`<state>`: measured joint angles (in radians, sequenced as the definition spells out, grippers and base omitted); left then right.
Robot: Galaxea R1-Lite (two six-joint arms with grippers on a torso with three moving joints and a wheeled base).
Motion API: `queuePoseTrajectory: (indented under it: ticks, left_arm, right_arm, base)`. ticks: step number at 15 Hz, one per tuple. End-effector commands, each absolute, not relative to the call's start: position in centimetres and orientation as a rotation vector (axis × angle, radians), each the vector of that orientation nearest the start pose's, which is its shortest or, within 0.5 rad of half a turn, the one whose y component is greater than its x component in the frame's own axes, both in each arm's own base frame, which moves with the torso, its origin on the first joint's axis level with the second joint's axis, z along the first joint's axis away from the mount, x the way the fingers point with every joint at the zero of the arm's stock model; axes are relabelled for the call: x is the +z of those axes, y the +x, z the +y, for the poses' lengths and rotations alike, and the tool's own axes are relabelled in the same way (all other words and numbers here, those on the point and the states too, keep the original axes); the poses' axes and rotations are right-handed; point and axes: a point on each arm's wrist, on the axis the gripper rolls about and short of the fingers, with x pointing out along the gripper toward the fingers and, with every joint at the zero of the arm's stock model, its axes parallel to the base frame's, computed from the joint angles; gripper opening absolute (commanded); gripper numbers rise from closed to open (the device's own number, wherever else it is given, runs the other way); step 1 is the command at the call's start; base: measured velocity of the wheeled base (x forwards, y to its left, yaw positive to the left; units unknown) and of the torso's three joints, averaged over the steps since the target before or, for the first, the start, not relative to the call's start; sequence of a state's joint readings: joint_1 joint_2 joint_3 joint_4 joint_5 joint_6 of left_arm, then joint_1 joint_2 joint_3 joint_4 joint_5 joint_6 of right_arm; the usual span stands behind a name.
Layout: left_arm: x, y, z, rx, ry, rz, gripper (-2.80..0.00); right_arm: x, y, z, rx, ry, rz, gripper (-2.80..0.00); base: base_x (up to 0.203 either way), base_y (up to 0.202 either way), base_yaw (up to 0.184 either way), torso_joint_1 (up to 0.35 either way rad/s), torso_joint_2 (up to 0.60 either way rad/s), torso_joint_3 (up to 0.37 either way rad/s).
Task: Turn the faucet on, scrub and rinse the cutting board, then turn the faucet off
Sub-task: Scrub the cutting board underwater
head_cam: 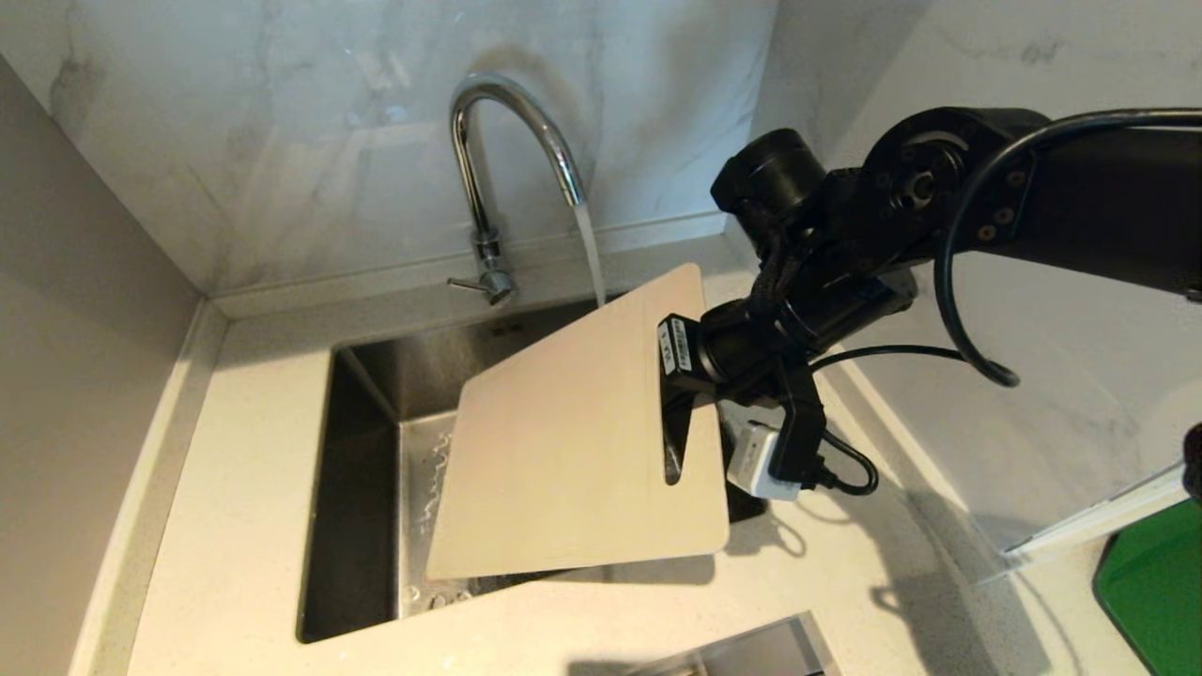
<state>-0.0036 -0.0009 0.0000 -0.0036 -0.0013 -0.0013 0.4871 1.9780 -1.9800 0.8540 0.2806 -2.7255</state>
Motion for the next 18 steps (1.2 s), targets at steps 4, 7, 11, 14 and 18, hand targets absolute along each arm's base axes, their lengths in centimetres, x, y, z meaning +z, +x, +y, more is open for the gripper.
queuePoseTrajectory:
  ticks: [4,7,11,14,18]
  left_arm:
    - [7.5,-2.3,0.0,-0.005,-0.002,-0.004,-2.8]
    - [7.5,-2.3,0.0,-0.006,-0.002,-0.005,-2.8]
    - [7.5,-2.3,0.0,-0.006,-0.002,-0.003,-2.8]
    - [7.5,-2.3,0.0,-0.006,-0.003,-0.003,-2.8]
    - [7.5,-2.3,0.0,-0.005,-0.002,-0.003,-2.8]
  right_arm:
    - [26.2,33.4,17.8,1.343,-2.432,-0.746,-2.8]
    - [25.7,34.1,17.8,1.331,-2.433,-0.743,-2.8]
    - [25.0,35.4,17.1,1.306,-2.425,-0.756,-2.8]
    - [24.4,36.2,17.1,1.3,-2.424,-0.748,-2.8]
    - [23.9,37.3,17.3,1.242,-2.426,-0.782,-2.8]
  base:
    - [0.0,0.0,0.0,0.0,0.0,0.0]
    - [0.0,0.0,0.0,0.0,0.0,0.0]
    - [0.0,0.0,0.0,0.0,0.0,0.0]
    - [0.0,0.0,0.0,0.0,0.0,0.0]
    - [0.0,0.0,0.0,0.0,0.0,0.0]
